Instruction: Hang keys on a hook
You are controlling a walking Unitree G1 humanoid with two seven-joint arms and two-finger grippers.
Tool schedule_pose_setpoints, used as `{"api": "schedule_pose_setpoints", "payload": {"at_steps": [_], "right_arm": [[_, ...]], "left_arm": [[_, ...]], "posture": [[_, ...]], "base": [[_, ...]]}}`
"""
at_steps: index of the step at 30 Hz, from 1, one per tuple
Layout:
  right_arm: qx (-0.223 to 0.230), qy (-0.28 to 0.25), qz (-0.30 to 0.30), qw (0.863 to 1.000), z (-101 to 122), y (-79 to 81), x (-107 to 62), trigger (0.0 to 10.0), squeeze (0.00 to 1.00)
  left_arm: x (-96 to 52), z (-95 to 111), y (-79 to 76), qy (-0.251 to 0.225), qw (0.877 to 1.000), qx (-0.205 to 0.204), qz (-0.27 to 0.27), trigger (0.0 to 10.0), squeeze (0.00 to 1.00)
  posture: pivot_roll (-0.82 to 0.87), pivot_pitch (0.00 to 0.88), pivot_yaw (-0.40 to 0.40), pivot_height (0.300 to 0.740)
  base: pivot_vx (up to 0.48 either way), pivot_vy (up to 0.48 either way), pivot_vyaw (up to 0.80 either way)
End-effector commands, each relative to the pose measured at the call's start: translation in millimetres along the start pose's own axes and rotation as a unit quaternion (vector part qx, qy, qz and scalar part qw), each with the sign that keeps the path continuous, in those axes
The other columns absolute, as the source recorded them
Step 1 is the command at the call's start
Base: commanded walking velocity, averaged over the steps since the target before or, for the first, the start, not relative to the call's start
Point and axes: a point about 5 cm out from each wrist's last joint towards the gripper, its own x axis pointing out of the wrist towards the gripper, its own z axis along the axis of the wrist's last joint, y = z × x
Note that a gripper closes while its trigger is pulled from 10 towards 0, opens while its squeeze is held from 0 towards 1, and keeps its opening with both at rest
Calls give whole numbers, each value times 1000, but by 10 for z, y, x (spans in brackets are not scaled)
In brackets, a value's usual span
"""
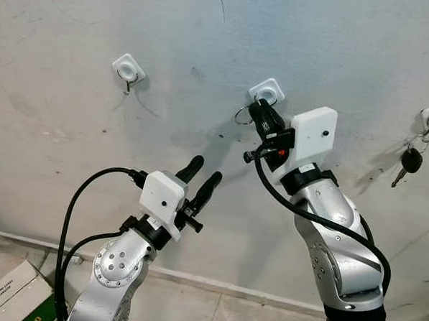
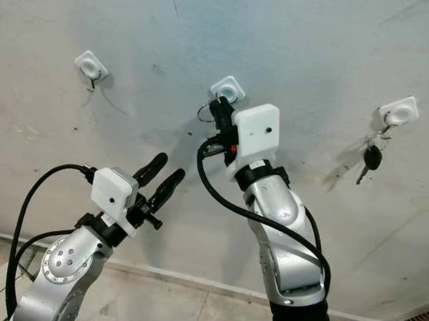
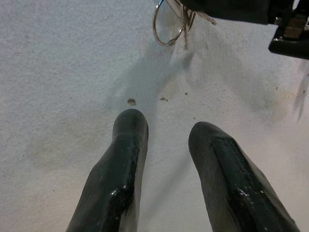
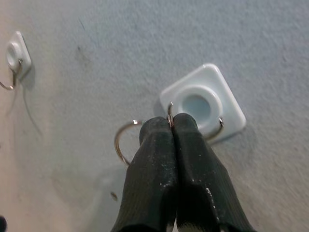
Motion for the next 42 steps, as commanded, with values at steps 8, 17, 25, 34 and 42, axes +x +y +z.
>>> {"api": "schedule_pose_setpoints", "payload": {"at_steps": [8, 17, 25, 34, 42], "right_arm": [[-8, 1, -2, 1000, -8, -26, -85, 10000, 0], [-12, 15, -4, 1000, -80, -28, -153, 10000, 0], [-17, 27, -12, 999, -140, -58, -197, 10000, 0], [-23, 37, -27, 999, -190, -117, -252, 10000, 0], [-19, 42, -24, 999, -222, -98, -268, 10000, 0]], "left_arm": [[-7, -1, 9, 0, 1000, 9, -1, 10000, 0], [-7, -9, 13, 2, 1000, 9, 0, 10000, 0], [-12, -8, 19, 3, 1000, 10, 2, 10000, 0], [-15, -13, 22, 3, 1000, 10, 3, 10000, 0], [-12, -19, 21, 5, 1000, 9, 2, 10000, 0]], "posture": [[-50, 67, 8, 740], [-52, 69, 9, 740], [-52, 72, 10, 740], [-54, 74, 13, 740], [-54, 75, 13, 740]], "base": [[0, 0, 0], [0, 0, 0], [0, 0, 0], [0, 0, 0], [0, 0, 0]]}}
